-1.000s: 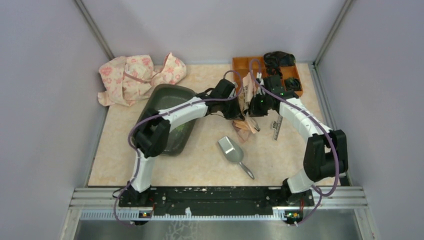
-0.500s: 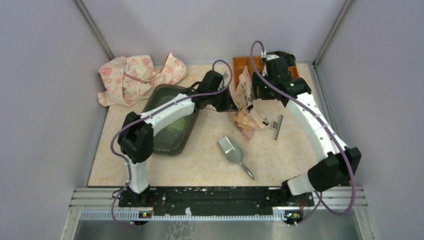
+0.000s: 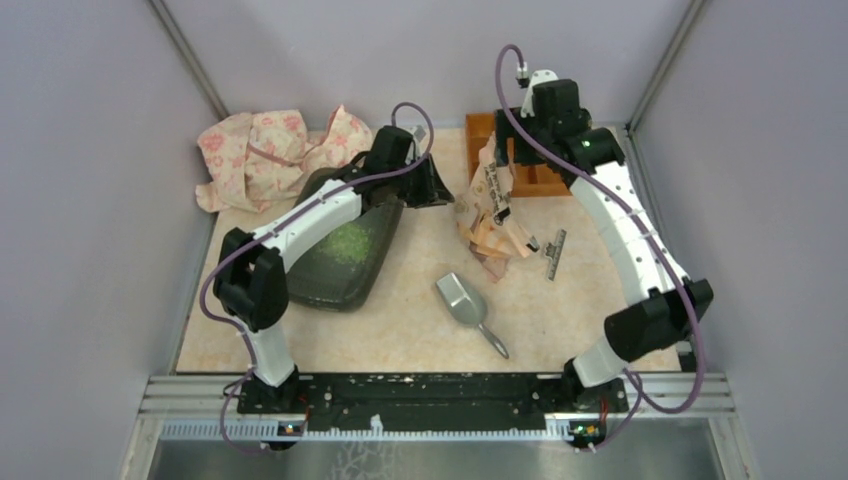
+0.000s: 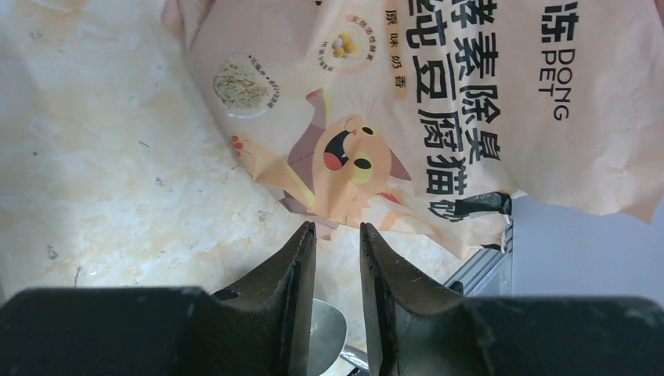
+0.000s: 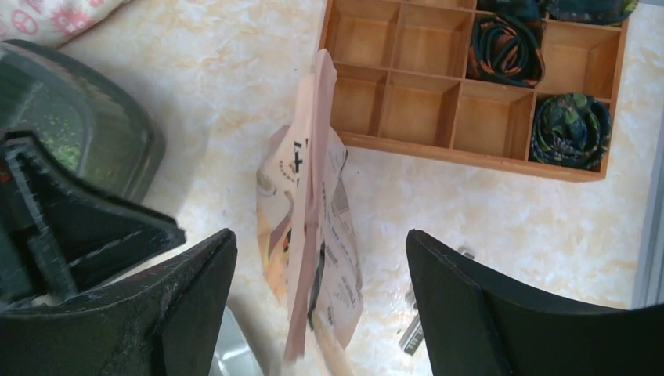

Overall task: Fill the litter box with clean litter
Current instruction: Close the cat litter bag at the center of the board.

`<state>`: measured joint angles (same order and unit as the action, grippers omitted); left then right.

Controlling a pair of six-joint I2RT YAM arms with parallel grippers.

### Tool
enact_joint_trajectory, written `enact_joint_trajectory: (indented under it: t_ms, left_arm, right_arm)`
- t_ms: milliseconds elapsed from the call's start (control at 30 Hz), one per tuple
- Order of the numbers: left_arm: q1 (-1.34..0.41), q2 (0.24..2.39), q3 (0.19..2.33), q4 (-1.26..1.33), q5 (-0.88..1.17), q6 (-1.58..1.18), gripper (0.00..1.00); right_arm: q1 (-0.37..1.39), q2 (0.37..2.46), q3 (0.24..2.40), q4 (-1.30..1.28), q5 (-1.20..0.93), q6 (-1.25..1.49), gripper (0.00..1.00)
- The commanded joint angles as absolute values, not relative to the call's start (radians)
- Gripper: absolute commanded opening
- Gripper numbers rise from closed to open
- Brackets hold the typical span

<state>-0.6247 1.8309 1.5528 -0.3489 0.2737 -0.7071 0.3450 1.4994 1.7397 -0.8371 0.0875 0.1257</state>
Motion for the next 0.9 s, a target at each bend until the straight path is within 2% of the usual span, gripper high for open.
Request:
enact_joint_trajectory:
  t_ms: [0,233,300,333,400,433,500,533,633,867]
  left_arm:
    - [-0.615,1.804,1.55,-0.356,0.309,-0.691,0.35]
    - [-0.613,1.804,1.578,-0.367,0.32,-0.69,0.39]
    - [-0.613,1.808,1.582,-0.363,0.332,-0.694,0.39]
    - [-0.613,1.81,1.584,-0.361,0.337,-0.698,0.39]
    - [-0.614,1.813,1.585,-0.353,0.349,-0.705,0.39]
    - [-0.615,1.813,1.585,-0.348,0.352,-0.709,0.39]
    - [-0.617,1.811,1.585,-0.339,0.358,-0.715,0.39]
    - [-0.618,1.812,1.585,-0.334,0.359,-0.718,0.39]
    - [-0.627,1.816,1.595,-0.33,0.363,-0.73,0.4]
    - [-0.649,1.818,1.603,-0.288,0.338,-0.756,0.52]
  right_arm:
    - [0.322,1.585,1.782,-0.79,0.037,0.08,0.79]
    - [0.279,1.647,1.795,-0.822,-0.032,0.073,0.77]
    - [0.267,1.654,1.769,-0.825,-0.081,0.082,0.74]
    - [0.259,1.657,1.752,-0.823,-0.106,0.093,0.69]
    - [0.229,1.662,1.708,-0.805,-0.204,0.124,0.54]
    - [0.214,1.66,1.677,-0.786,-0.271,0.137,0.42]
    - [0.191,1.649,1.608,-0.737,-0.364,0.171,0.08]
    - [0.187,1.645,1.581,-0.721,-0.402,0.181,0.0]
    - [0.178,1.64,1.505,-0.675,-0.482,0.209,0.0]
    - [0.097,1.6,1.314,-0.4,-0.784,0.402,0.0]
